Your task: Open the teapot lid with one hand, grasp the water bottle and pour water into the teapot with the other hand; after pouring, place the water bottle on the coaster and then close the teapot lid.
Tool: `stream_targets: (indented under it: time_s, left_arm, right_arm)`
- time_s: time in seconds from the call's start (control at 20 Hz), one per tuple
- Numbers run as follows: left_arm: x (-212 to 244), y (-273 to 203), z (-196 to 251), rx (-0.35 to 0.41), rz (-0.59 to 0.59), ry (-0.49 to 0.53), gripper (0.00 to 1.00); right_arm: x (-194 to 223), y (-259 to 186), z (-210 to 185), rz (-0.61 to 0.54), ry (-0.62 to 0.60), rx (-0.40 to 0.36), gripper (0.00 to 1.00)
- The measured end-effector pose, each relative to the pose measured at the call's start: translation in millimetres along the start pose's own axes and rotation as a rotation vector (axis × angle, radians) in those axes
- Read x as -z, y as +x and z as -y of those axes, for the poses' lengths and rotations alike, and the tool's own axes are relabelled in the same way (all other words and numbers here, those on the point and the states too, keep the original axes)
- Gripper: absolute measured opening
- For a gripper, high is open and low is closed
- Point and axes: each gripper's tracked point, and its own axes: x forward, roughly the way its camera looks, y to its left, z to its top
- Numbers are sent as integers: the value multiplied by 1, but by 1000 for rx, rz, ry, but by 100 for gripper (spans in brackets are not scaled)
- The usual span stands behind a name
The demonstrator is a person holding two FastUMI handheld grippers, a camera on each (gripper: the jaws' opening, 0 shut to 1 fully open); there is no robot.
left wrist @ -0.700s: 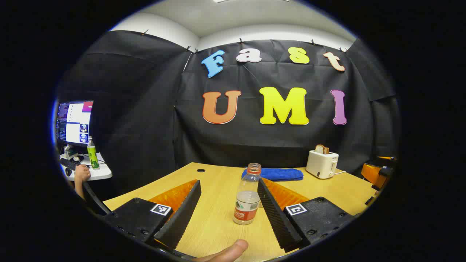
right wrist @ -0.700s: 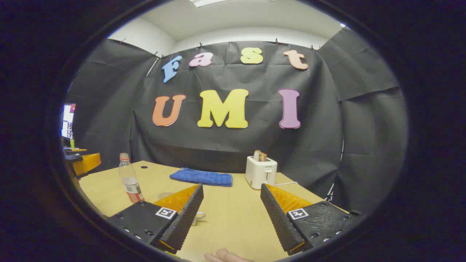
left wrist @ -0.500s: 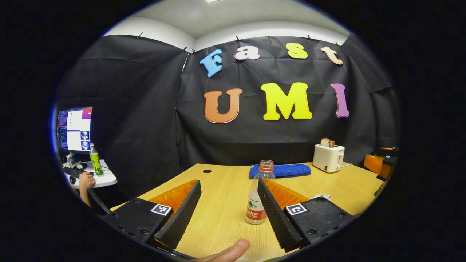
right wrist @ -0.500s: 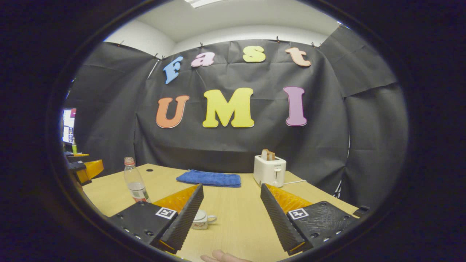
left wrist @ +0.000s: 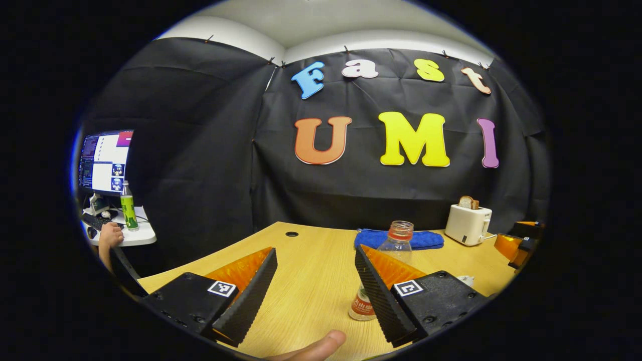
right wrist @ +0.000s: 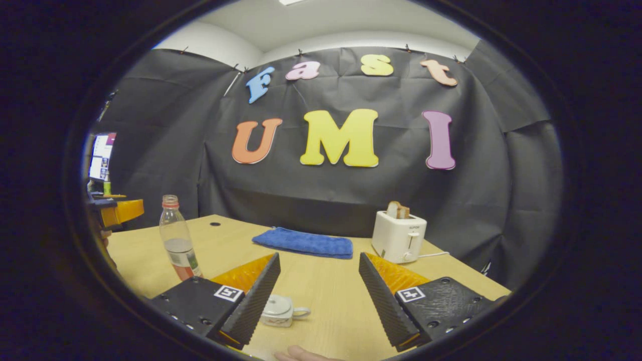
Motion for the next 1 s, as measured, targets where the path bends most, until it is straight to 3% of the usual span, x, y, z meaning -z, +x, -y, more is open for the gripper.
stream_targets:
  time_s: [0.25,0.7,1.0]
  left_arm:
    - [5,8,-5,13,22,-41,98]
    - [21,2,-9,69,-14,-42,98]
    - [25,-6,6,129,-21,-14,98]
  right_arm:
    - [14,12,-4,-42,1,6,95]
    - [13,-15,-20,-19,-41,55,97]
    - [41,-2,-40,-73,-8,6,97]
